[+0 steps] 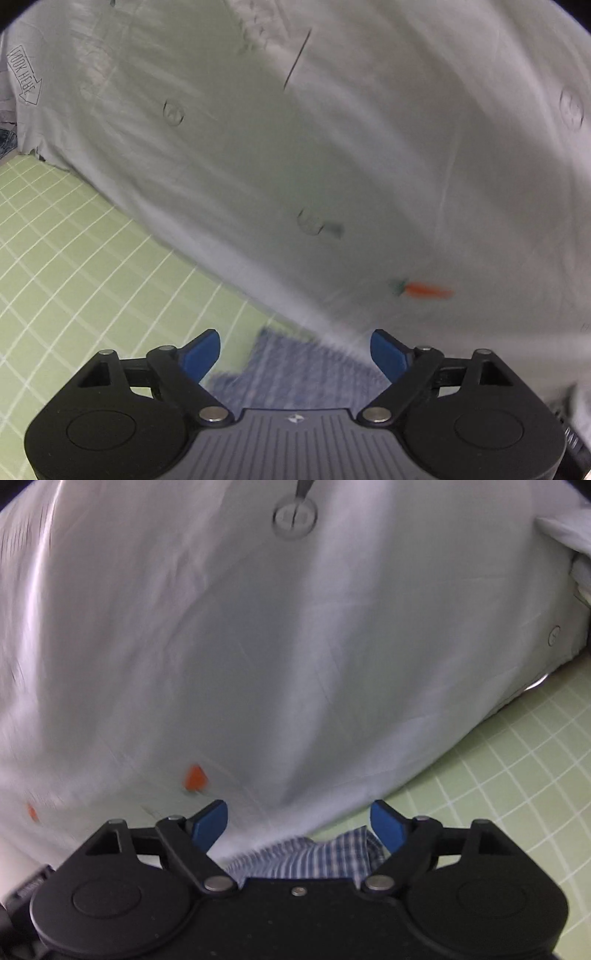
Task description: Fold clothes
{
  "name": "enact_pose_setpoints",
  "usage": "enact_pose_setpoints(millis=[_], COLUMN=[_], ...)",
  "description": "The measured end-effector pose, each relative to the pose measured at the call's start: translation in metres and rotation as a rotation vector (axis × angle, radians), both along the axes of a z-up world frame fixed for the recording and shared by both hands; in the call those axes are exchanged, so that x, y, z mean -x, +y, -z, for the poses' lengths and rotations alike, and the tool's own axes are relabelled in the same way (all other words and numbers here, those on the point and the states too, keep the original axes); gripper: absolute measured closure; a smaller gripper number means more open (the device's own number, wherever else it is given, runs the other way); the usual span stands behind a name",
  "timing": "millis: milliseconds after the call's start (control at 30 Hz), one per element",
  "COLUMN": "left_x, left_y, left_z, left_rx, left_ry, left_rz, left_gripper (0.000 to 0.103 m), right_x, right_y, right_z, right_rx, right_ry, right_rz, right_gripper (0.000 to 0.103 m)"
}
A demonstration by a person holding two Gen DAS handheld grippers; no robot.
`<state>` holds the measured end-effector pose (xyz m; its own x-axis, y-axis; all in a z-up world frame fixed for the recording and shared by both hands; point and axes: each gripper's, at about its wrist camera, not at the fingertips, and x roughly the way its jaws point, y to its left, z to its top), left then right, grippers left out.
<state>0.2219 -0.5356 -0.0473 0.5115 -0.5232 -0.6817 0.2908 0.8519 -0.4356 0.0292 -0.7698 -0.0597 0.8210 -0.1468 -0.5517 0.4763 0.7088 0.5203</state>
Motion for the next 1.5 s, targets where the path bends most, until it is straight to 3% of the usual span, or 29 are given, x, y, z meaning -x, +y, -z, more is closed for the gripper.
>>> enact_pose_setpoints(millis=[67,133,367,600,933,1100,1167,1200,1267,1433,1500], left_x=[0.006,0.011,0.024,0.016,0.000,0.002,0.005,0.007,0.015,0.052,0.071], left_y=[0.003,0.008,0.012,-0.001,-0.018,-0.023,-0.026,-0.027,-0.028,-0.017,-0.008], left_z=[0.023,0.043,0.081,0.093,0.101,0.105,0.107,0.108,0.110,0.099,0.094], left_rx=[-0.076,-0.115,-0.169,-0.165,-0.081,0.009,0.045,0.063,0.094,0.082,0.071], left_ry=[0.052,0.118,0.229,0.252,0.245,0.271,0.279,0.284,0.296,0.319,0.341], left_rz=[0.020,0.030,0.085,0.138,0.169,0.207,0.222,0.229,0.246,0.288,0.307], left_gripper=[0.013,0.013,0.013,0.012,0.011,0.031,0.051,0.056,0.077,0.080,0.080], right_x=[0.002,0.007,0.024,0.014,-0.021,-0.052,-0.062,-0.066,-0.069,-0.044,-0.023], right_y=[0.004,0.006,0.012,0.008,0.008,0.033,0.047,0.054,0.066,0.080,0.088], right_z=[0.020,0.041,0.076,0.098,0.101,0.100,0.101,0.101,0.102,0.101,0.096], right_rx=[0.005,-0.056,-0.167,-0.229,-0.258,-0.233,-0.239,-0.248,-0.267,-0.365,-0.386], right_ry=[0.072,0.122,0.202,0.221,0.186,0.190,0.186,0.181,0.173,0.158,0.165], right_rz=[0.000,-0.003,-0.001,-0.015,-0.098,-0.205,-0.265,-0.294,-0.342,-0.378,-0.386], right_gripper=[0.017,0.017,0.014,0.009,0.002,0.001,0.001,0.003,0.013,0.055,0.058])
